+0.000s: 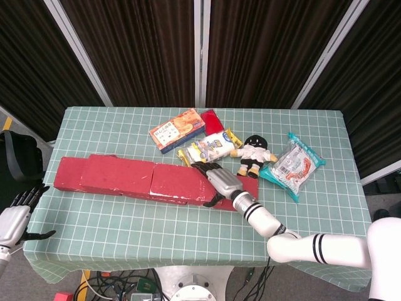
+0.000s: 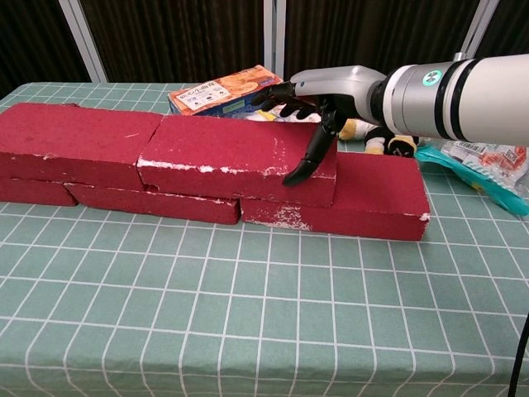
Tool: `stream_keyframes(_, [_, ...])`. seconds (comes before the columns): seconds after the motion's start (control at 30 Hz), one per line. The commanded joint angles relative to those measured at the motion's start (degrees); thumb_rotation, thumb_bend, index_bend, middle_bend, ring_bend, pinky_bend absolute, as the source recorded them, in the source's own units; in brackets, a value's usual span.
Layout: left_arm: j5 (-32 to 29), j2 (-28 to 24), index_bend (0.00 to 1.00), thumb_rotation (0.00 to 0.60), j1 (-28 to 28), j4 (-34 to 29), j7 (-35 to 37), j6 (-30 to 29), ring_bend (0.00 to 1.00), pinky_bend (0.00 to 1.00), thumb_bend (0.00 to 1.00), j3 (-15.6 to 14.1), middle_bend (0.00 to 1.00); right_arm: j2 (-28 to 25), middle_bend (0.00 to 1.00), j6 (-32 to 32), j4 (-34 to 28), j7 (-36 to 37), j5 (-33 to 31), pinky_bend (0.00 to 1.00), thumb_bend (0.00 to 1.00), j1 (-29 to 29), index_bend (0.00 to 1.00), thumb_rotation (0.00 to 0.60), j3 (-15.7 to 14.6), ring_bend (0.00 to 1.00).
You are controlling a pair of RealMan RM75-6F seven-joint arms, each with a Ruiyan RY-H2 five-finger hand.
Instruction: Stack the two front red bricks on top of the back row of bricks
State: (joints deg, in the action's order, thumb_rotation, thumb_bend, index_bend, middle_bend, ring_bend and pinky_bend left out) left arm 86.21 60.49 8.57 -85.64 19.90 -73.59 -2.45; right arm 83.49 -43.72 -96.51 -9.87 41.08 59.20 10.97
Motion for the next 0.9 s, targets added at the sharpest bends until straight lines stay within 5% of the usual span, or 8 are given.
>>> stream_keyframes(0.03, [0.01, -0.16, 0.02, 0.6, -0.02, -0.25, -0.18, -0.15, 0.0, 0.0, 0.03, 0.06, 0.0, -2.18, 0.0, -1.75, -2.71, 0.47, 2.41, 0.0, 0.0, -1.53, 0.0, 0.6, -0.01, 0.0])
stream_keyframes(0.43, [-0.31, -0.03, 0.02, 0.6, -0.51, -2.32, -3.43, -2.04, 0.0, 0.0, 0.03, 0.79, 0.0, -14.53, 0.0, -24.0, -10.86, 0.57, 24.74, 0.0, 0.0, -17.85, 0.0, 0.6, -7.39, 0.0])
stream_keyframes(0.67, [-0.36, 0.5, 0.02, 0.6, -1.26, -3.68, -5.87, -3.21, 0.0, 0.0, 0.02, 0.7, 0.0, -18.91, 0.0, -36.52, -5.03, 8.02, 37.44, 0.0, 0.0, -30.69, 0.0, 0.6, -14.38, 0.0])
stream_keyframes(0.9, [1.09, 3.2, 0.02, 0.6, -3.34, -3.01, -10.9, -9.76, 0.0, 0.0, 0.01, 1.85, 0.0, -17.53, 0.0, -47.77, 4.65, 5.81, 41.3, 0.0, 0.0, -41.95, 0.0, 0.6, -17.82, 0.0])
